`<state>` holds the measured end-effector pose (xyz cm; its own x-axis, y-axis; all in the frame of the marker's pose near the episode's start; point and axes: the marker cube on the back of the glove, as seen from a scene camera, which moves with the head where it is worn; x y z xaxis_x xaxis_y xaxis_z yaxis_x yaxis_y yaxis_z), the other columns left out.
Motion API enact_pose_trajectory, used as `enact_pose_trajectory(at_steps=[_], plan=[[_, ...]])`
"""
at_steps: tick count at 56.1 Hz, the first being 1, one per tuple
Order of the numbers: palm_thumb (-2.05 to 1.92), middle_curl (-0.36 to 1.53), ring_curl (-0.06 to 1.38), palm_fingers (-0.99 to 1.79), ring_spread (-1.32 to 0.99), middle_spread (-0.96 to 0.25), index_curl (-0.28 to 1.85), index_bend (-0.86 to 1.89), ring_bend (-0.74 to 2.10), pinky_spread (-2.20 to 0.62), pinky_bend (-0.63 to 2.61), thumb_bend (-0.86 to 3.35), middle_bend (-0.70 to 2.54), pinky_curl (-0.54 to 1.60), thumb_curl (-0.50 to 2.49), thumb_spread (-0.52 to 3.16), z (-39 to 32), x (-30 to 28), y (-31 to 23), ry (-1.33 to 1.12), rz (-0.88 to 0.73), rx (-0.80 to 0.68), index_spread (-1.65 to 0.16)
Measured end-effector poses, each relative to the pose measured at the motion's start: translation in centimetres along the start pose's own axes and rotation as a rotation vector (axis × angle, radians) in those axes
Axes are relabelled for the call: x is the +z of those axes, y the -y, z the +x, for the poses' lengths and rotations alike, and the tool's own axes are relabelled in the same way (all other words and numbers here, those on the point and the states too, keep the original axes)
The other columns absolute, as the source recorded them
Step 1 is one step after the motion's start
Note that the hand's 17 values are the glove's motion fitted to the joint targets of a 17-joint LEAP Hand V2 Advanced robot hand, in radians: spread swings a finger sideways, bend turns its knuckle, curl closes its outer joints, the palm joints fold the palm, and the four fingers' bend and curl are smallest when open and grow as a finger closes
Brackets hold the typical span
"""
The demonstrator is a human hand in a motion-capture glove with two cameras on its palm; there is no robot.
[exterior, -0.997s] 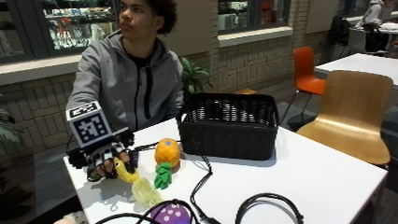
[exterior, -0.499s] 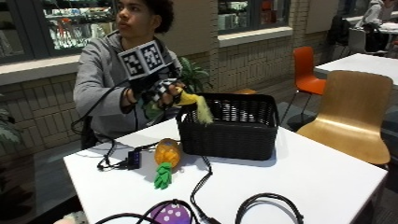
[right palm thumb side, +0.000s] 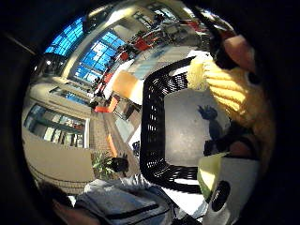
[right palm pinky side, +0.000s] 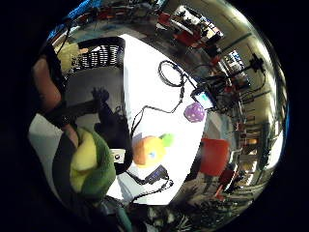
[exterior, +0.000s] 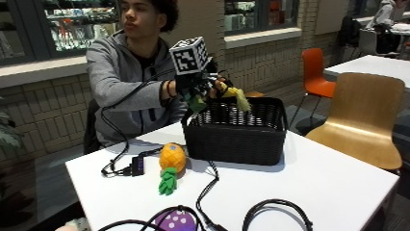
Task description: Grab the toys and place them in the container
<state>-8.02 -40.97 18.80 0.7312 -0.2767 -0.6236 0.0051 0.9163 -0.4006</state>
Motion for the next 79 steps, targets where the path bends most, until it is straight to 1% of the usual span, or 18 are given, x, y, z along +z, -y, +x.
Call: enact_pose_trajectory(at_steps=[5, 7, 8, 9, 11, 13, 15, 18, 22, 27, 32, 41, 45, 51, 57, 66, 72, 79], plan=[[0.64, 1.07, 0.63, 0.60, -0.33, -0.43, 0.21, 0.13, 1.57, -0.38, 1.43, 0.30, 0.75, 0.52, 1.14, 0.87, 0.0, 0.3, 0.0, 0.032, -0.037, -0.009, -0.32], [0.61, 1.07, 0.63, 0.52, -0.33, -0.44, 0.20, 0.10, 1.56, -0.38, 1.46, 0.27, 0.71, 0.53, 1.14, 0.87, 0.1, 0.3, -0.1, 0.047, -0.069, -0.011, -0.32], [0.58, 1.06, 0.62, 0.41, -0.32, -0.42, 0.18, 0.06, 1.53, -0.38, 1.50, 0.25, 0.65, 0.53, 1.12, 0.88, 0.1, 0.3, -0.2, 0.053, -0.087, -0.010, -0.32], [0.51, 1.02, 0.61, 0.35, -0.29, -0.40, 0.19, 0.06, 1.51, -0.37, 1.51, 0.24, 0.58, 0.53, 1.08, 1.01, 0.2, 0.2, -0.3, 0.057, -0.103, -0.008, -0.31], [0.33, 1.00, 0.59, 0.16, -0.25, -0.36, 0.22, 0.16, 1.35, -0.32, 1.47, 0.14, 0.53, 0.53, 0.99, 1.10, 0.4, -0.1, -0.6, 0.060, -0.122, 0.002, -0.31], [0.14, 0.95, 0.54, -0.18, -0.20, -0.29, 0.27, 0.29, 1.11, -0.24, 1.45, 0.01, 0.39, 0.54, 0.89, 1.13, 0.7, -0.5, -0.9, 0.053, -0.119, 0.015, -0.31], [0.08, 0.91, 0.50, -0.21, -0.17, -0.25, 0.27, 0.32, 0.98, -0.19, 1.44, -0.03, 0.33, 0.51, 0.83, 1.16, 1.2, -0.9, -1.2, 0.040, -0.108, 0.021, -0.31], [0.01, 0.87, 0.42, -0.17, -0.14, -0.19, 0.27, 0.30, 0.85, -0.14, 1.40, -0.05, 0.27, 0.47, 0.76, 1.19, 2.6, -1.6, -1.7, 0.031, -0.102, 0.032, -0.31], [-0.02, 0.82, 0.36, -0.09, -0.11, -0.13, 0.28, 0.27, 0.77, -0.08, 1.34, -0.04, 0.25, 0.43, 0.69, 1.23, 5.0, -2.3, -2.6, 0.029, -0.110, 0.070, -0.31], [-0.03, 0.79, 0.33, -0.02, -0.09, -0.09, 0.30, 0.27, 0.72, -0.04, 1.28, -0.03, 0.23, 0.40, 0.62, 1.26, 8.5, -2.6, -4.1, 0.031, -0.123, 0.112, -0.30], [-0.03, 0.75, 0.32, 0.00, -0.07, -0.05, 0.31, 0.24, 0.70, -0.02, 1.24, -0.03, 0.23, 0.38, 0.56, 1.27, 11.6, -2.2, -6.5, 0.044, -0.170, 0.151, -0.30], [-0.01, 0.70, 0.31, -0.04, -0.06, -0.01, 0.31, 0.16, 0.67, 0.00, 1.20, -0.03, 0.20, 0.36, 0.48, 1.25, 14.9, 2.9, -12.5, 0.020, -0.339, 0.187, -0.30], [-0.01, 0.66, 0.29, -0.09, -0.06, 0.01, 0.31, 0.16, 0.63, 0.01, 1.20, -0.03, 0.16, 0.36, 0.46, 1.22, 17.8, 5.3, -13.5, -0.035, -0.415, 0.184, -0.30], [0.01, 0.61, 0.27, -0.17, -0.06, 0.01, 0.30, 0.13, 0.55, 0.02, 1.20, -0.02, 0.14, 0.35, 0.45, 1.14, 20.0, 8.2, -14.3, -0.024, -0.460, 0.203, -0.30], [0.02, 0.55, 0.24, -0.24, -0.05, 0.01, 0.28, 0.12, 0.43, 0.04, 1.16, -0.02, 0.14, 0.34, 0.43, 1.09, 20.0, 10.5, -14.9, 0.030, -0.456, 0.196, -0.29], [0.04, 0.47, 0.23, -0.22, -0.04, 0.01, 0.25, 0.11, 0.32, 0.06, 1.12, -0.02, 0.12, 0.33, 0.42, 1.06, 19.1, 12.0, -14.3, 0.108, -0.415, 0.174, -0.29], [0.11, 0.42, 0.22, -0.12, -0.03, 0.02, 0.27, 0.19, 0.28, 0.07, 1.12, 0.00, 0.10, 0.33, 0.41, 1.07, 18.8, 12.4, -13.6, 0.133, -0.394, 0.169, -0.29], [0.38, 0.38, 0.24, 0.07, -0.03, 0.03, 0.31, 0.24, 0.34, 0.04, 1.11, 0.13, 0.14, 0.32, 0.45, 1.16, 17.6, 12.9, -12.7, 0.185, -0.320, 0.158, -0.27]])
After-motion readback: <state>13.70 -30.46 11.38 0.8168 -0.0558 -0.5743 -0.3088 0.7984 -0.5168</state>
